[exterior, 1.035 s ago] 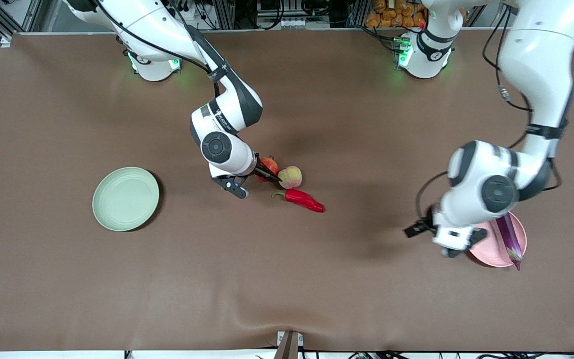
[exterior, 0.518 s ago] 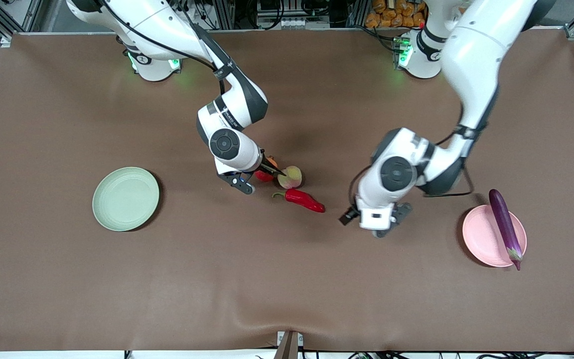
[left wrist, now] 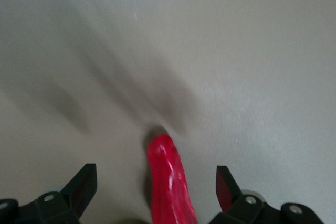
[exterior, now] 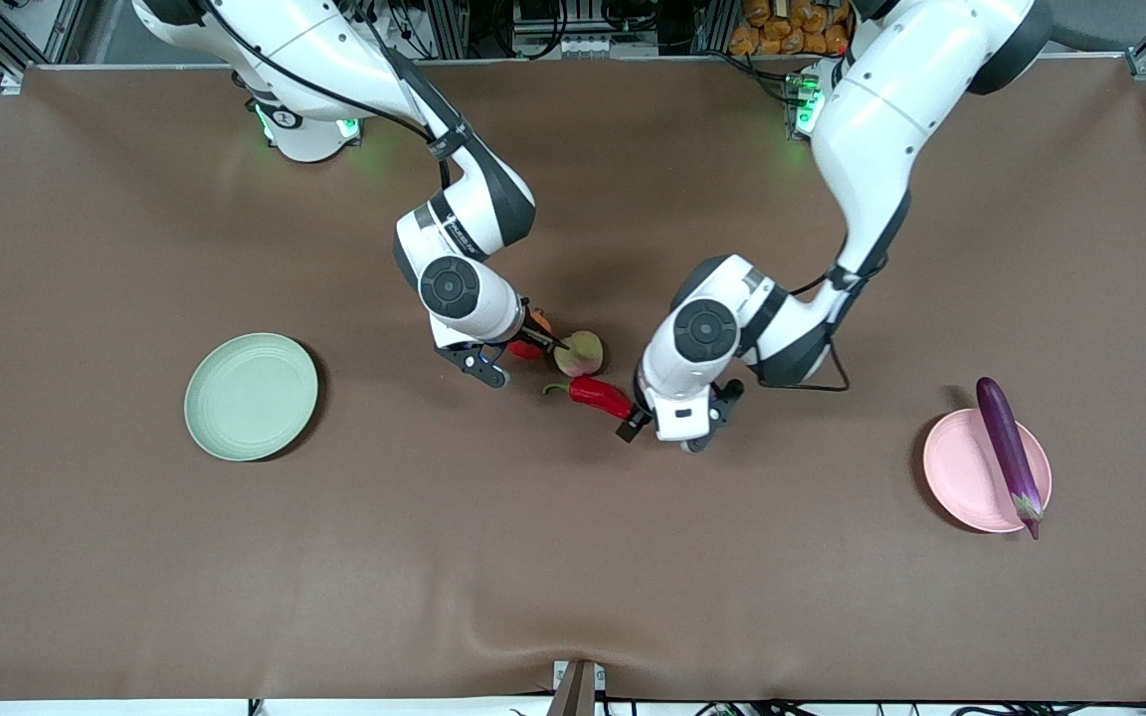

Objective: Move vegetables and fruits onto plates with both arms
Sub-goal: 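Carry the apple to the green plate while the left gripper carries the chili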

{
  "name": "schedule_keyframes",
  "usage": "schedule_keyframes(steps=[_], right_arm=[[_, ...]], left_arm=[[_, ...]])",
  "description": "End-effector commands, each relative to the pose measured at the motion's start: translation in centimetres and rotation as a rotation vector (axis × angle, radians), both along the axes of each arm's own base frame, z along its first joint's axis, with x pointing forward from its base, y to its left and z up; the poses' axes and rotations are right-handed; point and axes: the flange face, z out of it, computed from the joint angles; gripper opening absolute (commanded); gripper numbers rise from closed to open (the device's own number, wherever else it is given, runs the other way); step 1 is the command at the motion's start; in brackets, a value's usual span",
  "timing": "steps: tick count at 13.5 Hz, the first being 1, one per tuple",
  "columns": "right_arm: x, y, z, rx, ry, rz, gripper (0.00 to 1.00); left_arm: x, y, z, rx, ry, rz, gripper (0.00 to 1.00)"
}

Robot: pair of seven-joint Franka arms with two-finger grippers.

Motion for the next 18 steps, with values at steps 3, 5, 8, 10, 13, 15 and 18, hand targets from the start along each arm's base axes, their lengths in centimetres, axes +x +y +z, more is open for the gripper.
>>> schedule_keyframes(steps=[3, 5, 8, 10, 13, 15, 18], right_arm=[[5.0, -2.9, 5.7, 0.020, 0.037, 0.012, 0.00], [7.2, -5.8, 7.9, 0.041, 0.050, 0.076, 0.00], [10.9, -13.8, 10.9, 0.081, 0.009, 0.176, 0.00], [13.0, -20.6, 11.2, 0.015, -0.019, 0.306, 0.00], [15.1, -30.0, 10.1, -0.054, -0.025, 0.418, 0.00], [15.7, -36.2, 9.4, -0.024, -0.022, 0.502, 0.00], [14.7, -41.4, 7.6, 0.013, 0.008, 0.539, 0.00]], left_arm=[[-1.9, -3.5, -1.5, -0.016, 0.002, 0.053, 1.00], [-3.0, -4.8, -2.6, -0.025, 0.002, 0.067, 1.00], [-3.0, -4.9, -4.5, -0.052, -0.011, 0.072, 0.81], [-2.6, -4.6, -4.5, -0.060, -0.017, 0.072, 0.43], [-1.7, -3.9, -3.5, -0.063, -0.038, 0.068, 0.00], [1.3, -0.6, -0.8, -0.061, -0.073, 0.080, 0.00], [5.4, 5.9, 4.4, -0.028, -0.092, 0.070, 0.00]])
